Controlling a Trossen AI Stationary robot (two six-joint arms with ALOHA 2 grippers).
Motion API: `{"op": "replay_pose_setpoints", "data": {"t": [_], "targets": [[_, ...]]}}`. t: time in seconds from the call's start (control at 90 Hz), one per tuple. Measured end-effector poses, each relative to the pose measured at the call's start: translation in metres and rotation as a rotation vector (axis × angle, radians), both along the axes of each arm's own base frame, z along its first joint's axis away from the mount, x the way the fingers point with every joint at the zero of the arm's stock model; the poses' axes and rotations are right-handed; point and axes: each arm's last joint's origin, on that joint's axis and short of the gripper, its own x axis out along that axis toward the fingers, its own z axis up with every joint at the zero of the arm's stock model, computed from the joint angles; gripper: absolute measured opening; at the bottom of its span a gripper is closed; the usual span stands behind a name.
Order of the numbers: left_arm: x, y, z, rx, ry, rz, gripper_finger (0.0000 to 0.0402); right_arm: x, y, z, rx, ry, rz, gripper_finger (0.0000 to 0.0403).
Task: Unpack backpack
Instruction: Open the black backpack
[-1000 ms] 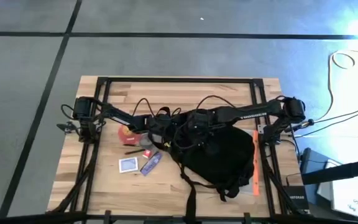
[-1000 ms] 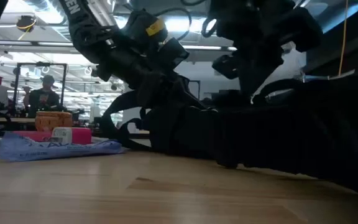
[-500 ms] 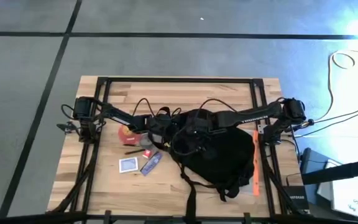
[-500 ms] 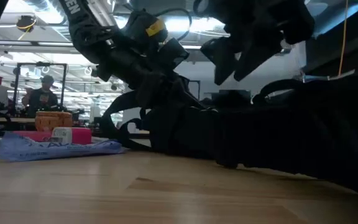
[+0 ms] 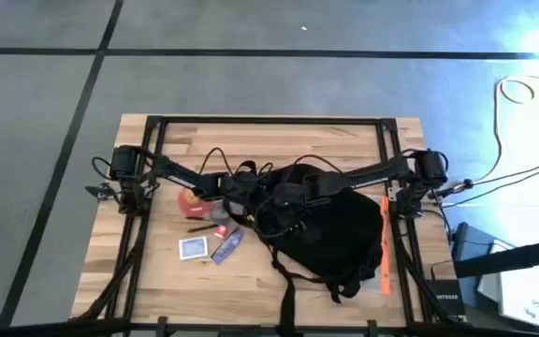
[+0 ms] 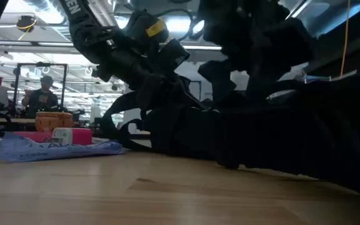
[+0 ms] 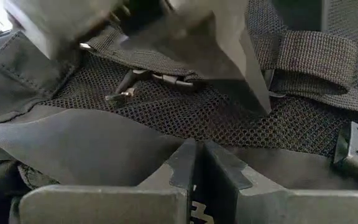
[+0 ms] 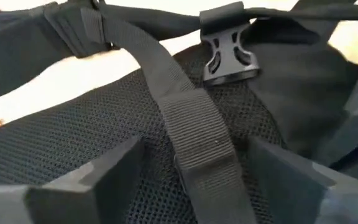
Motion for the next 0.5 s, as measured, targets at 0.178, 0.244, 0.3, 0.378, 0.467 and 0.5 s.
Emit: {"op": "replay_pose_setpoints", "data": {"t": [0.178, 0.244, 0.3, 0.378, 0.467, 0.5], "targets": [[0.0, 0.0, -0.0001, 0.0, 0.001, 0.0, 0.0016, 0.0002, 0.0001, -0.0037, -0.003, 0.014, 0.014, 0.0185], [-0.0001, 0.0001, -0.0001, 0.0, 0.001, 0.001, 0.0016, 0.0002, 0.0001, -0.0037, -0.003, 0.014, 0.015, 0.0148], [-0.0001, 0.0001, -0.0001, 0.0, 0.001, 0.0, 0.0016, -0.0002, 0.0, -0.0039, -0.006, 0.018, 0.014, 0.0118], [0.0, 0.0001, -0.0001, 0.0, 0.001, 0.001, 0.0016, -0.0015, -0.0005, -0.0045, -0.022, 0.033, 0.01, 0.0079], [-0.0001, 0.0001, -0.0001, 0.0, 0.001, 0.001, 0.0016, -0.0021, -0.0007, -0.0046, -0.034, 0.038, 0.013, 0.004], [-0.0001, 0.0001, -0.0001, 0.0, 0.001, 0.001, 0.0016, -0.0025, -0.001, -0.0038, -0.036, 0.038, 0.013, 0.0027]]}}
